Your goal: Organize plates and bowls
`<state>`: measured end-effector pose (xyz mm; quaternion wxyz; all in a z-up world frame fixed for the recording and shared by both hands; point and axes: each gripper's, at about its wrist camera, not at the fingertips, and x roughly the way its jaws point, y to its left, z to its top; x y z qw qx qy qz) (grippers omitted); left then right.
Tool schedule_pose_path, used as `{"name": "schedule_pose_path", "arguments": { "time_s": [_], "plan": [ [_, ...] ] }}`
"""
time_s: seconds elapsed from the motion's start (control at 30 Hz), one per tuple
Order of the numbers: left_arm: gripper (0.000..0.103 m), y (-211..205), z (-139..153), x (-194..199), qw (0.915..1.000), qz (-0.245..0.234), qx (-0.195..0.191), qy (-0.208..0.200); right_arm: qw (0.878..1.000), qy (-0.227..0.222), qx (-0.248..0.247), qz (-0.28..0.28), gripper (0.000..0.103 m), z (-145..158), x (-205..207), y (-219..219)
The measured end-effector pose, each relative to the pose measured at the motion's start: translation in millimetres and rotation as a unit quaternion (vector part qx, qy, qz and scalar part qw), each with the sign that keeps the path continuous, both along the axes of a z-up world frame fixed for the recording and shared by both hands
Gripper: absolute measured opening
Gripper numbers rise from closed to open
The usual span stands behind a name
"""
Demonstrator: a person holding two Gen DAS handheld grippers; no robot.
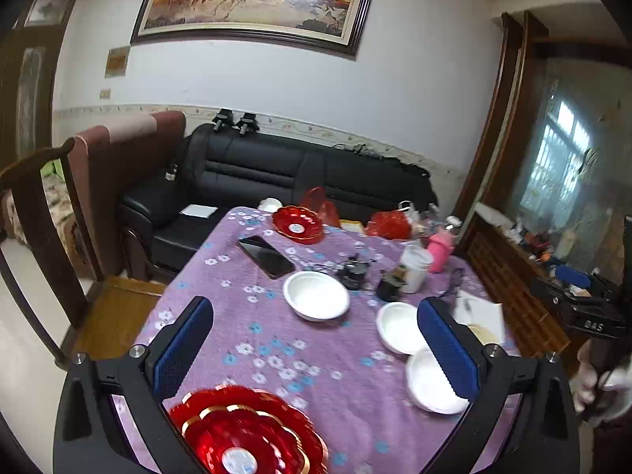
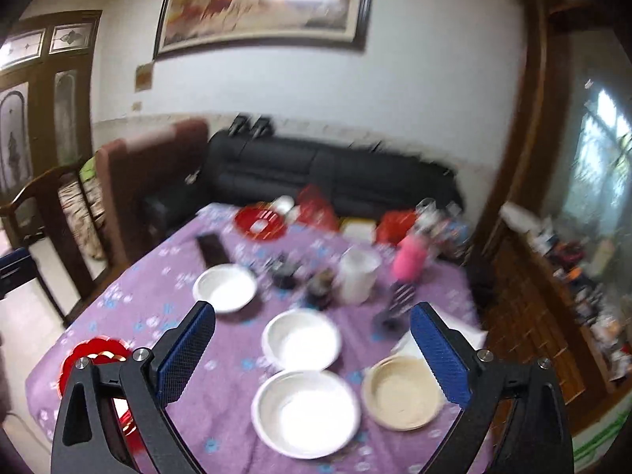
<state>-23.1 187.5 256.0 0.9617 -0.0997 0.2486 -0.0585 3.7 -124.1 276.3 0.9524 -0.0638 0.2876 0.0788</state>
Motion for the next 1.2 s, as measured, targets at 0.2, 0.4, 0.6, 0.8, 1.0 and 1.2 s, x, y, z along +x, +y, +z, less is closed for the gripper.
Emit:
{"name": "schedule_pose_path", "arguments": {
  "time_s": [0.2, 0.4, 0.6, 0.8, 1.0, 1.2],
  "plan": [
    [0.103, -20.6, -15.4, 18.9, 0.9988, -0.004, 0.048, -0.003, 0.997, 0.055, 0.053, -0.020, 0.100, -58.7, 32.4, -22.4],
    [0.103, -50.0, -40.6, 52.0, 0.9972, -0.045, 0.039, 0.045, 0.988, 0.112, 0.094, -0.051, 0.097, -111.3, 40.1, -62.9],
    [0.103, -74.8, -69.3, 98.7, 0.9909, -0.076, -0.009, 0.111, 0.983, 0.139, 0.103, -0.062, 0.096, -130.0, 70.1, -80.7],
    [0.103, -102.0, -88.6, 134.4, 0.9848, -0.088, -0.006, 0.150, 0.974, 0.167, 0.138, -0.061, 0.087, -155.4, 111.5, -86.2],
    [0.103, -86.0, -92.0, 154.8, 0.9859, -0.063, 0.027, 0.152, 0.958, 0.201, 0.205, -0.007, 0.085, -166.6, 132.8, -60.9],
    [0.103, -27.1, -100.6, 193.3, 0.9836, 0.003, 0.025, 0.179, 0.956, 0.183, 0.229, 0.030, 0.085, -160.8, 155.3, 1.8]
  ]
}}
